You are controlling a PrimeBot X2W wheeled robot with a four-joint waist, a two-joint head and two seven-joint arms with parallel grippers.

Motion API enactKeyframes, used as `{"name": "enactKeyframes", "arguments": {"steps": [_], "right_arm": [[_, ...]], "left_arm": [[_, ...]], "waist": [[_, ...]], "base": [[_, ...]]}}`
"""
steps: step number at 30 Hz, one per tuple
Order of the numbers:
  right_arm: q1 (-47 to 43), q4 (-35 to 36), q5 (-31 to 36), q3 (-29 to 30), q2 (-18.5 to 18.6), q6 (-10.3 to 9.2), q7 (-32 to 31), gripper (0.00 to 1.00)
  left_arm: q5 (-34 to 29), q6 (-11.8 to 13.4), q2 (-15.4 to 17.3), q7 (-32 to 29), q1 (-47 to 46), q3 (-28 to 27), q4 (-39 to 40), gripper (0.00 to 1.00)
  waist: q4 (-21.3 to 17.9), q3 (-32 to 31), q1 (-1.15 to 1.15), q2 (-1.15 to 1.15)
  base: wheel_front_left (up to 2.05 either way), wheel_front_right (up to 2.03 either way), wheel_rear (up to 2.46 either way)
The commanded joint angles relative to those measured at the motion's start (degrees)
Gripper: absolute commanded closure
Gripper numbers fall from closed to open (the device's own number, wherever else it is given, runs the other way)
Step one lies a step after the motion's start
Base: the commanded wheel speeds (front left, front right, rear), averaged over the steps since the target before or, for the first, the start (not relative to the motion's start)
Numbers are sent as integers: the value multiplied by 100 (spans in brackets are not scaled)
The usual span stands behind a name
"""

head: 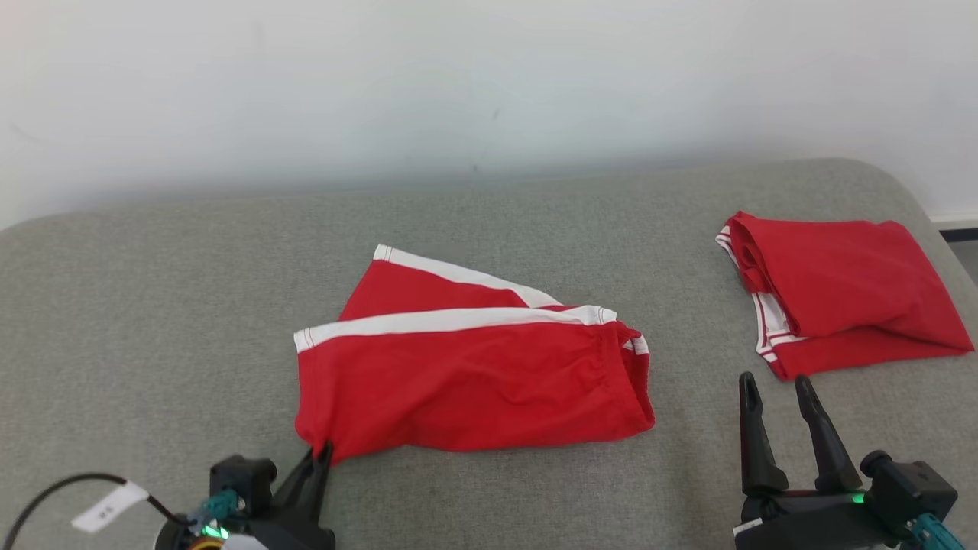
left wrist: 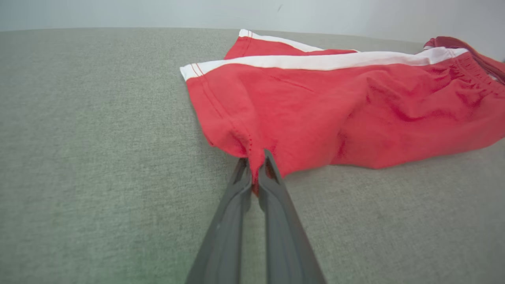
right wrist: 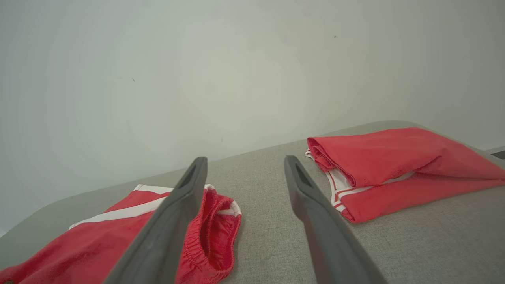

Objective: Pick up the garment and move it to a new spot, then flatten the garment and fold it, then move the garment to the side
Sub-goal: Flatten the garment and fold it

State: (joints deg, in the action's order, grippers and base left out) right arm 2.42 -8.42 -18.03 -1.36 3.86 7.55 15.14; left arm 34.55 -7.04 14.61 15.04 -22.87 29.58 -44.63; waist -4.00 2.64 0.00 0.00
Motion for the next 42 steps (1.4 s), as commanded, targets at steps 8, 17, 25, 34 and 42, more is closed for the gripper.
{"name": "enactKeyframes", "arguments": {"steps": [8, 17, 25, 34, 42], "right_arm": [[-333, -33, 34, 140, 0, -16, 4, 0], [-465, -63, 40, 192, -5, -16, 4, 0], [-277, -191, 16, 64, -3, -16, 4, 0], [-31, -455, -67, -230, 141, -16, -76, 0], [662, -1015, -112, -707, 266, -16, -367, 0]], "left_arm": [[-212, 222, 6, 9, 813, -158, 631, 100], [-71, 555, 112, -168, 1631, -160, 1690, 100], [-195, 806, 124, -128, 1698, -186, 1863, 0], [-236, 954, 197, -26, 1544, -449, 2077, 0], [-9, 677, 239, -89, 817, -667, 1631, 0]], "waist": [[289, -243, 0, 0], [569, -241, 0, 0], [629, -196, 0, 0], [731, -127, 0, 0], [632, 161, 0, 0]], "base": [[0, 0, 0], [0, 0, 0], [0, 0, 0], [0, 0, 0], [0, 0, 0]]}}
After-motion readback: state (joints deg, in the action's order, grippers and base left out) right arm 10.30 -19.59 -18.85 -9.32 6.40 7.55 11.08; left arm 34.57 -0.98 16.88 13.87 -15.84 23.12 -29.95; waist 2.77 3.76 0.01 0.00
